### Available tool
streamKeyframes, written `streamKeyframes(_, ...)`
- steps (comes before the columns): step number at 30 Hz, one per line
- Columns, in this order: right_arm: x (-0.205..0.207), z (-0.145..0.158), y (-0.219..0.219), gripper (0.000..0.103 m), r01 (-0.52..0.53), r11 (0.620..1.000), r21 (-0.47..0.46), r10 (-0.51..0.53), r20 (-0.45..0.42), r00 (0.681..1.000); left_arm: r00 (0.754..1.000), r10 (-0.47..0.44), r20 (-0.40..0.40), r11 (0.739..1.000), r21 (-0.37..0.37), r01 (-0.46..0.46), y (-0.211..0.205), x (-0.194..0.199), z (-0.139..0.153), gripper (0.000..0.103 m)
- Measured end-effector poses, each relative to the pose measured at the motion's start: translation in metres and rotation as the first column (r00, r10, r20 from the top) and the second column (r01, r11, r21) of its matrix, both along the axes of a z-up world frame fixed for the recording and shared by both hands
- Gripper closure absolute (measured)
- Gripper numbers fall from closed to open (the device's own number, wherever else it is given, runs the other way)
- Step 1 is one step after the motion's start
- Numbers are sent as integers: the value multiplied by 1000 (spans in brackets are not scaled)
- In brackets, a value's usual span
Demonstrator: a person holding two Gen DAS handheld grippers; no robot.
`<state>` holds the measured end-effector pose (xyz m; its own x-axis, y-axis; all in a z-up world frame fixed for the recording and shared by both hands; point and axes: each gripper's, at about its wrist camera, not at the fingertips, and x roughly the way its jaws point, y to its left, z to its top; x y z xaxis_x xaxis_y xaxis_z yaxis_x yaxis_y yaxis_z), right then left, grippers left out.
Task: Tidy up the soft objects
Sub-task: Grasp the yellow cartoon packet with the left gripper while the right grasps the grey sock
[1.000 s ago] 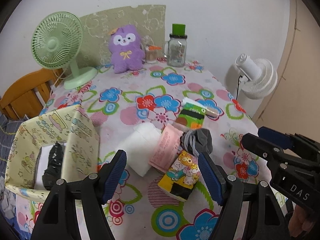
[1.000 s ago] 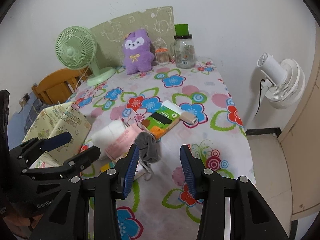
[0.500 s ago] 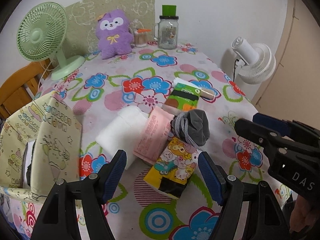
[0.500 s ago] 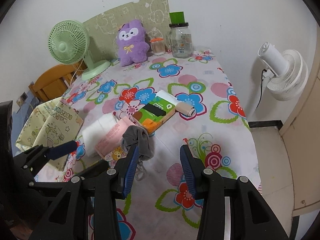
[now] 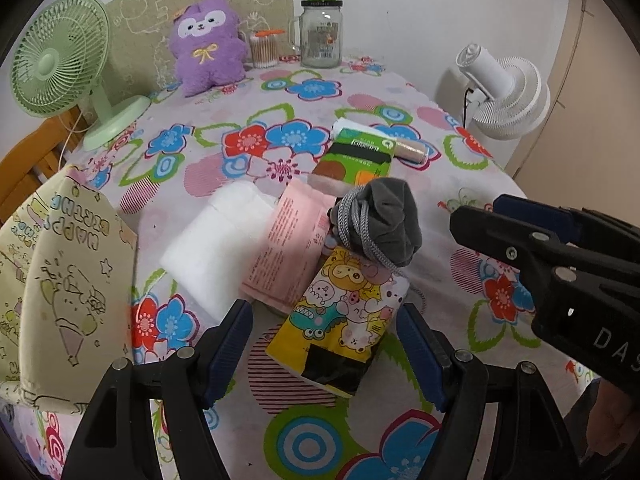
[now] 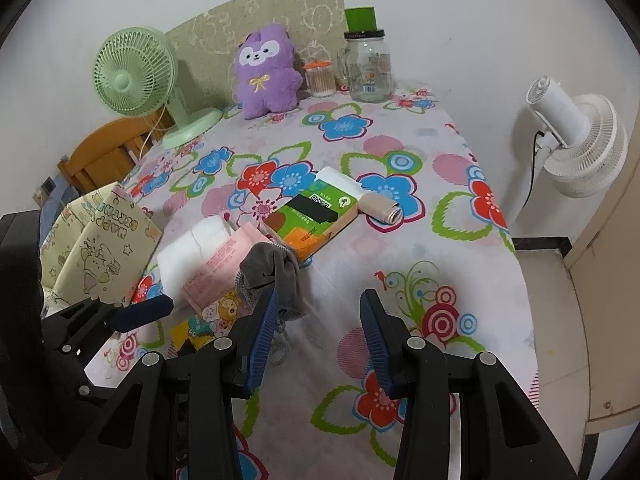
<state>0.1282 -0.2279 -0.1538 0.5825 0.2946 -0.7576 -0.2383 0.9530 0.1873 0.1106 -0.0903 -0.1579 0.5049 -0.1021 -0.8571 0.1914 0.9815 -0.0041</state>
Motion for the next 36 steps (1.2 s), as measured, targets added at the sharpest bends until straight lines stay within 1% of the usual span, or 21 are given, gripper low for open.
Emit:
streamKeyframes(3, 7, -7, 4, 57, -18, 1000, 0, 18, -27, 999, 1000, -3, -16, 1000, -2, 3, 1, 3, -7, 22)
streamKeyframes(8, 17, -17, 11, 56, -44, 999, -4, 43, -61, 997, 999, -15, -42, 1000, 7, 15, -1, 8, -16, 20)
streamKeyframes(10, 19, -20, 13, 53, -48, 999, 0, 48, -67, 997, 998, -21, -55, 1000, 10, 21, -1, 9, -20, 20)
streamKeyframes(11, 21, -21, 13, 48, -48, 999, 2, 48, -68, 997, 998, -24, -62, 1000, 8, 24, -1, 10, -22, 20)
streamKeyframes(12, 22, -21, 13, 44, -46, 999, 2, 46, -66, 997, 997, -26, -69, 1000, 7, 26, -1, 10, -24, 17)
streamKeyframes(14, 23, -22, 13, 41, -45, 999, 4, 45, -64, 997, 997, -39, -69, 999, 11, 40, -3, 11, -25, 14)
streamKeyframes(18, 25, -22, 13, 39, -53, 998, 17, 54, -65, 996, 997, -36, -65, 999, 6, 36, -3, 11, -24, 15)
streamKeyframes(20, 25, -21, 14, 39, -64, 997, 33, 66, -65, 996, 998, -33, -59, 999, -11, 33, -2, 12, -23, 21)
streamKeyframes(22, 25, -21, 16, 39, -80, 996, 42, 82, -69, 994, 998, -36, -47, 999, -4, 36, -2, 11, -22, 35)
streamKeyframes(23, 25, -21, 18, 39, -89, 995, 44, 92, -70, 993, 998, -39, -44, 999, -1, 39, -2, 12, -21, 38)
streamKeyframes(24, 26, -21, 20, 39, -98, 994, 49, 102, -72, 992, 998, -43, -45, 999, -12, 43, -1, 12, -20, 40)
streamKeyframes(28, 30, -25, 29, 39, -145, 985, 88, 153, -89, 984, 998, -37, -44, 999, -31, 36, 2, 12, -19, 46)
streamKeyframes(32, 35, -29, 32, 39, -143, 982, 120, 155, -92, 984, 998, -46, -46, 998, -36, 44, 3, 10, -18, 48)
streamKeyframes(34, 36, -29, 31, 44, -137, 981, 137, 150, -85, 985, 998, -47, -45, 998, -34, 45, 3, 8, -17, 48)
streamKeyframes(35, 37, -30, 32, 54, -139, 981, 133, 151, -88, 985, 998, -47, -43, 998, -33, 45, 3, 8, -17, 48)
streamKeyframes(36, 37, -30, 32, 61, -140, 982, 129, 153, -91, 984, 998, -46, -42, 998, -33, 45, 3, 7, -16, 48)
